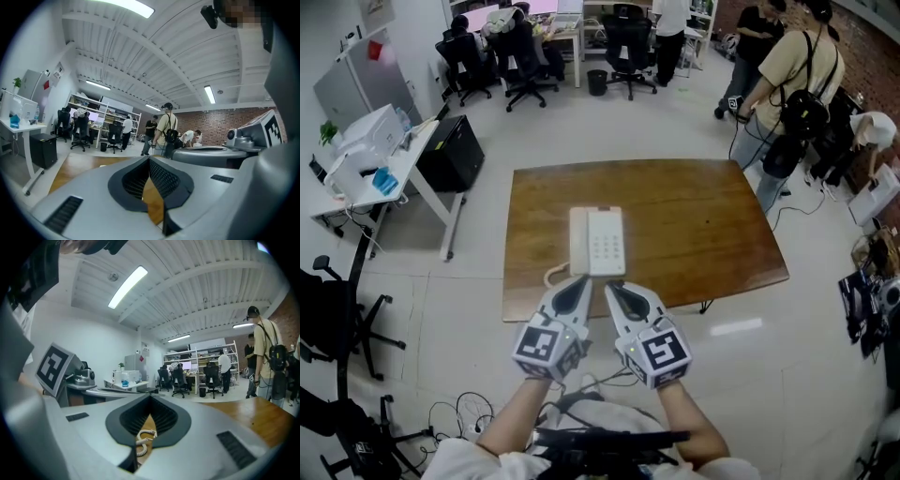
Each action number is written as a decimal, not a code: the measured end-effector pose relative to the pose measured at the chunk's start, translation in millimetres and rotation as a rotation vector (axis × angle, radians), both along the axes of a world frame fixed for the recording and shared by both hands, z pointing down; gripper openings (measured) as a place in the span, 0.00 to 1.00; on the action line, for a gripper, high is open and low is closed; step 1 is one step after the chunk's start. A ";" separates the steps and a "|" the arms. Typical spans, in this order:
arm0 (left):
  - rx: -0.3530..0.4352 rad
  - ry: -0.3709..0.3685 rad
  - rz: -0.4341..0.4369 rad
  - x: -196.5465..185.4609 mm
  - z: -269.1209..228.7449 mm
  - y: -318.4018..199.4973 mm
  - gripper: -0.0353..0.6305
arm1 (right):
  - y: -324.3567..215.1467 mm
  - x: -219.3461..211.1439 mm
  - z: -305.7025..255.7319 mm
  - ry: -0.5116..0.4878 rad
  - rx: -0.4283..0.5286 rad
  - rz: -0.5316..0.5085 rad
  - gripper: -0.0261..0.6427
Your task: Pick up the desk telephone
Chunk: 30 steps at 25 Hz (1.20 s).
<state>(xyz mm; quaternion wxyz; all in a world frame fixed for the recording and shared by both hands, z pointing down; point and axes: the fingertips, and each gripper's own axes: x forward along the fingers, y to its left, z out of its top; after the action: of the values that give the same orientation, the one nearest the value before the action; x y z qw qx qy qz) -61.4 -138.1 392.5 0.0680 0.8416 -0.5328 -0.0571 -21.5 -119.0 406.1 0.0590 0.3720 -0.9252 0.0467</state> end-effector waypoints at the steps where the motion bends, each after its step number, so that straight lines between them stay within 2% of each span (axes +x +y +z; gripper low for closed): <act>1: -0.003 -0.001 0.008 -2.4 1.7 -4.2 0.05 | -4.2 -2.4 0.6 0.004 -0.002 0.007 0.04; 11: -0.051 0.007 0.058 -14.7 20.0 -22.4 0.06 | -19.4 -15.1 7.3 0.029 -0.014 0.057 0.05; 21: -0.069 0.017 0.046 -22.5 27.2 -37.0 0.06 | -32.2 -15.8 16.2 0.058 -0.030 0.064 0.05; 30: -0.098 0.018 0.038 -28.3 38.9 -71.7 0.06 | -71.7 -27.7 29.3 0.046 -0.060 0.035 0.05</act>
<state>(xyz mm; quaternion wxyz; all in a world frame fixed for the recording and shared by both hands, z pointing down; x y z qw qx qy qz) -89.6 -209.8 431.3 0.1148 0.8468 -0.5181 -0.0373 -49.2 -190.7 435.4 0.0906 0.3872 -0.9151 0.0667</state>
